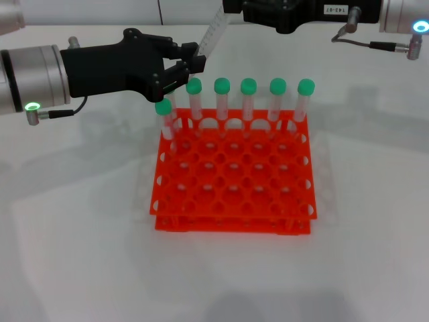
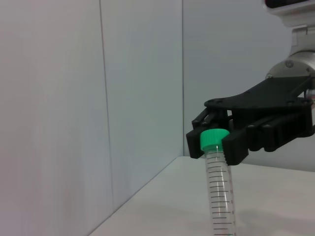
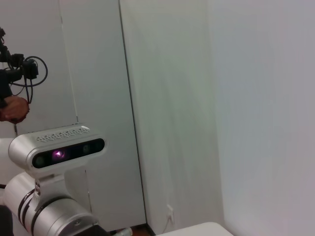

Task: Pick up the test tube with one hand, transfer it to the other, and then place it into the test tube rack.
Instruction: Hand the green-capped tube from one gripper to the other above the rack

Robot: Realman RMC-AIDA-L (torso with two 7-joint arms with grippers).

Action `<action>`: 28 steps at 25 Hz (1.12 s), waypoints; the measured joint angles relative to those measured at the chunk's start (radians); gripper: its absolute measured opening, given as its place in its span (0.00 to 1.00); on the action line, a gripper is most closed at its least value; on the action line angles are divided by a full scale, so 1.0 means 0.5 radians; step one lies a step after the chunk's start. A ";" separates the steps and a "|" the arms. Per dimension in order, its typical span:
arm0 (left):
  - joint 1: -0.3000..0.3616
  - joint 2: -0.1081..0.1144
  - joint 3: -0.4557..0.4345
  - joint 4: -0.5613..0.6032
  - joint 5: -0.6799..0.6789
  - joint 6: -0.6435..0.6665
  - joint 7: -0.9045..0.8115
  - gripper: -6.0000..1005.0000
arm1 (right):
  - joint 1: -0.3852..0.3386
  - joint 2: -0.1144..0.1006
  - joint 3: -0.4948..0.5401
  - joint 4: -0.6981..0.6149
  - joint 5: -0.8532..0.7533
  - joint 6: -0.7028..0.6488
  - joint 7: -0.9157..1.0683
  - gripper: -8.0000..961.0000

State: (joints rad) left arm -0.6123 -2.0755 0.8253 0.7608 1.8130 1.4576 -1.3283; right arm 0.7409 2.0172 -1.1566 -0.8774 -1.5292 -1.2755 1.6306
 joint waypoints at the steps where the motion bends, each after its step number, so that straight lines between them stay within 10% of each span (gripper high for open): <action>1: 0.000 0.000 0.000 0.000 0.000 -0.006 0.000 0.19 | 0.000 0.000 -0.004 0.000 0.000 0.003 0.000 0.31; 28: 0.000 -0.009 0.065 -0.002 -0.007 -0.075 0.021 0.19 | 0.026 -0.002 -0.035 0.000 -0.010 0.011 -0.003 0.30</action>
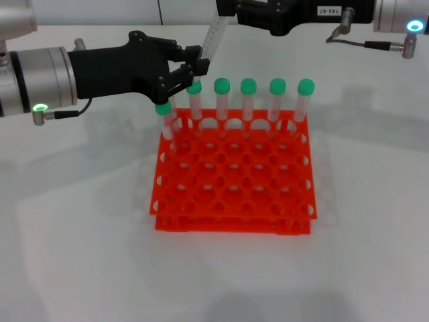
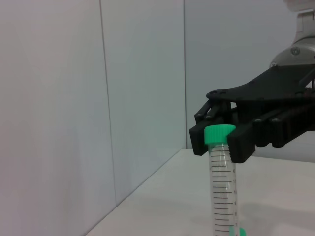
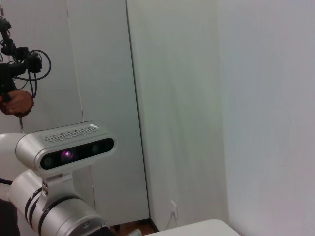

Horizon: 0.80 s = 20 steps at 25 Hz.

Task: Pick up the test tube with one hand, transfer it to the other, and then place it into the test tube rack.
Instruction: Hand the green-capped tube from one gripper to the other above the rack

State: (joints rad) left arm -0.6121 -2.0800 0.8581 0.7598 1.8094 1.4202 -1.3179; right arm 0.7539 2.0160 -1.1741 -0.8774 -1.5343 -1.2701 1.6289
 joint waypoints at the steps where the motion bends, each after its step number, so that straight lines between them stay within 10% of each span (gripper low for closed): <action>1: 0.000 0.000 0.005 0.000 -0.001 -0.003 0.000 0.19 | 0.000 -0.001 -0.001 0.000 0.000 0.000 0.000 0.30; 20: -0.006 0.000 0.034 -0.001 -0.002 -0.028 0.007 0.21 | 0.005 -0.001 -0.008 -0.010 -0.004 0.018 0.000 0.29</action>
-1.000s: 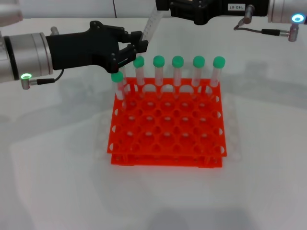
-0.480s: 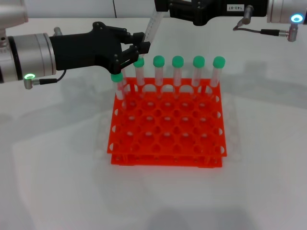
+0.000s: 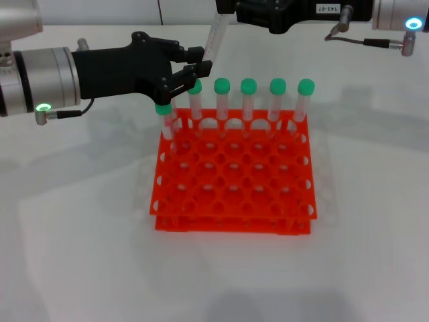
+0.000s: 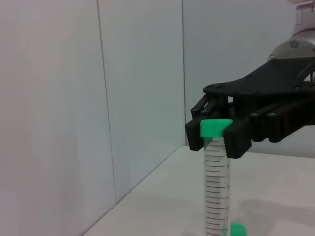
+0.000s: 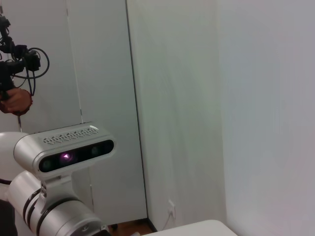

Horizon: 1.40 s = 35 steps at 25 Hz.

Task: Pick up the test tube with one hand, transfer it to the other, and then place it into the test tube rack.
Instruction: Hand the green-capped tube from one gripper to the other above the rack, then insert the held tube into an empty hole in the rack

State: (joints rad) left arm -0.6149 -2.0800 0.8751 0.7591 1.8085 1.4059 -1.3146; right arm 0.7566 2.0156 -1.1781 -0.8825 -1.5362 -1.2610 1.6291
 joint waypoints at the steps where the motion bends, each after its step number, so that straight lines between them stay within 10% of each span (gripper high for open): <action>1: 0.000 0.000 0.000 0.000 0.000 0.000 0.000 0.21 | 0.000 0.000 0.000 0.000 0.000 0.000 0.000 0.29; 24: -0.009 0.000 0.001 0.000 -0.002 -0.037 -0.028 0.41 | 0.001 -0.006 -0.003 -0.003 -0.005 0.003 0.000 0.28; 35: 0.018 0.006 0.001 0.056 -0.018 -0.034 -0.198 0.82 | -0.009 -0.006 -0.003 -0.010 -0.005 -0.003 0.002 0.28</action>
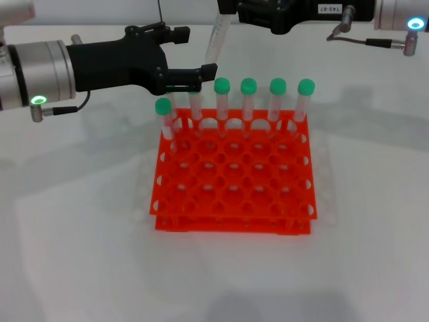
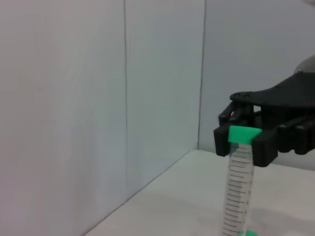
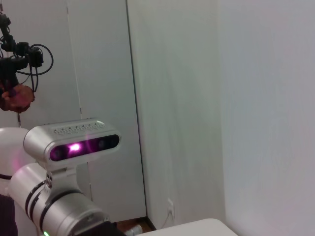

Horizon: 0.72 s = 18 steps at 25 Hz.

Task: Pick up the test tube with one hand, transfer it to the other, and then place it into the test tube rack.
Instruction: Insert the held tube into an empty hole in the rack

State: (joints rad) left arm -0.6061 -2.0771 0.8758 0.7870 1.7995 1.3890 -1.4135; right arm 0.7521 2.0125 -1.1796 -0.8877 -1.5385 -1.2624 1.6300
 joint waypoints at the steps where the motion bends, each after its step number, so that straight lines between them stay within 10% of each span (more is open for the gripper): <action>1: 0.015 0.000 0.001 0.030 0.005 0.005 -0.031 0.83 | -0.002 0.000 0.000 0.000 0.000 -0.002 0.000 0.28; 18: 0.514 0.026 0.006 0.666 0.048 0.306 -0.514 0.89 | -0.091 0.015 -0.058 -0.028 0.022 -0.053 0.001 0.28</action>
State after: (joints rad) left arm -0.3491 -2.0639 0.8787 1.1199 1.8235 1.5420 -1.6704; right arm 0.7068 2.0200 -1.2086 -0.9015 -1.5275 -1.2888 1.6307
